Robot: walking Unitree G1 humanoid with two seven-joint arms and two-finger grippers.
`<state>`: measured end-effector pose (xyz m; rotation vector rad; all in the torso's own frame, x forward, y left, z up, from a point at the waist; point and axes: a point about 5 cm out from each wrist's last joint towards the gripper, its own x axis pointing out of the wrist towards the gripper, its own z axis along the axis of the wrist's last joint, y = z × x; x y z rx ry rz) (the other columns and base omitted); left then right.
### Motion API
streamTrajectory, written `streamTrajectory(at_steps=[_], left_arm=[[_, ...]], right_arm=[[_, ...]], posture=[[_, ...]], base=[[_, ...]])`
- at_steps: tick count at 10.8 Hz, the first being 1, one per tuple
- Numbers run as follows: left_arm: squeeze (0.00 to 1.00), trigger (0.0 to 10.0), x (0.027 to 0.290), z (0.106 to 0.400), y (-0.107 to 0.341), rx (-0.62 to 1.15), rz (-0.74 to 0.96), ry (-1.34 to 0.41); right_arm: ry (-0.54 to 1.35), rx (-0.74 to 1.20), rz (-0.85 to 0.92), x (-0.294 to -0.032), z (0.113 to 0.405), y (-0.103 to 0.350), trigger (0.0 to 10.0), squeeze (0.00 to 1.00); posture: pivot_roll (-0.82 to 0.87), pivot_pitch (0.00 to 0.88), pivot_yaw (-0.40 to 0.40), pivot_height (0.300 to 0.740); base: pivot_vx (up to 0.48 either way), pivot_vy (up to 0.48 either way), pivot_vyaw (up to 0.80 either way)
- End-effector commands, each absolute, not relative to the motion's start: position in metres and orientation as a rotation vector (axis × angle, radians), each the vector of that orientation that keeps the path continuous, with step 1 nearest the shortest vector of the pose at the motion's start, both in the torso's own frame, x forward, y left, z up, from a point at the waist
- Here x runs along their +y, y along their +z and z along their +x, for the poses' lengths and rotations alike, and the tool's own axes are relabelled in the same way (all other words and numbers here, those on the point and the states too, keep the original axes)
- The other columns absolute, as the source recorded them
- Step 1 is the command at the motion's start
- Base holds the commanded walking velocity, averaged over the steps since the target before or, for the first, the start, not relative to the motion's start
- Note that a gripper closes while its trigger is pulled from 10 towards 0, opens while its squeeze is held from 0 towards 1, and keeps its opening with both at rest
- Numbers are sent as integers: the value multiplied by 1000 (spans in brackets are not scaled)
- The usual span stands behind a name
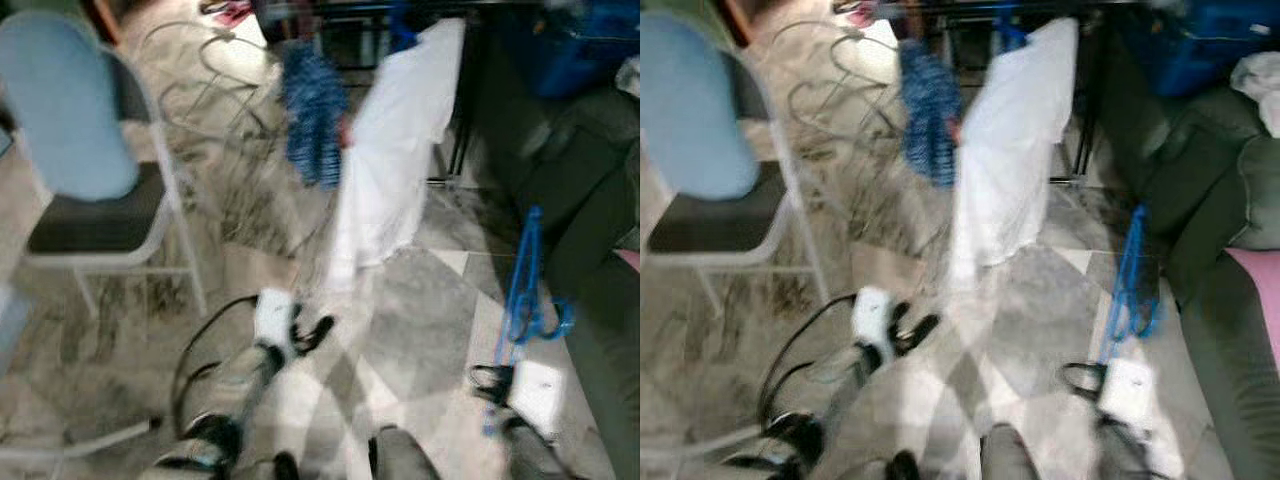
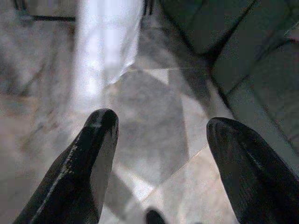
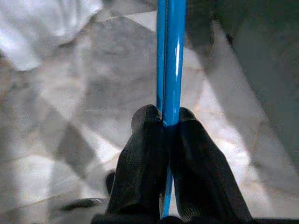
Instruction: Hang hanger
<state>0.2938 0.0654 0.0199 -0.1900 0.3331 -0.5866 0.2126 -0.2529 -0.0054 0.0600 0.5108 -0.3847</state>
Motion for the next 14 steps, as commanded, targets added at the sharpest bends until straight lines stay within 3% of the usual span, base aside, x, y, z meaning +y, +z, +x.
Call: streamTrajectory(at_steps=[1,6,9,11,14], left_arm=[[0,10000,69,289,13,363,-181,-579],[0,10000,67,291,15,354,-136,-549],[0,10000,102,300,17,304,-32,-331],[0,10000,139,296,15,283,15,-166],[0,10000,156,282,7,275,38,-52]], right_arm=[[-371,522,77,-255,213,-6,10000,0],[-307,497,76,-249,223,0,10000,0],[-156,463,94,-221,227,1,10000,0],[-58,488,68,-196,234,-4,10000,0],[84,546,45,-165,242,-13,10000,0]], posture=[[-346,201,84,740],[-344,205,88,740],[-318,201,74,740],[-252,192,43,740],[-163,174,-23,740]], base=[[341,0,0],[231,0,610],[0,0,383],[0,0,0],[0,0,0]])
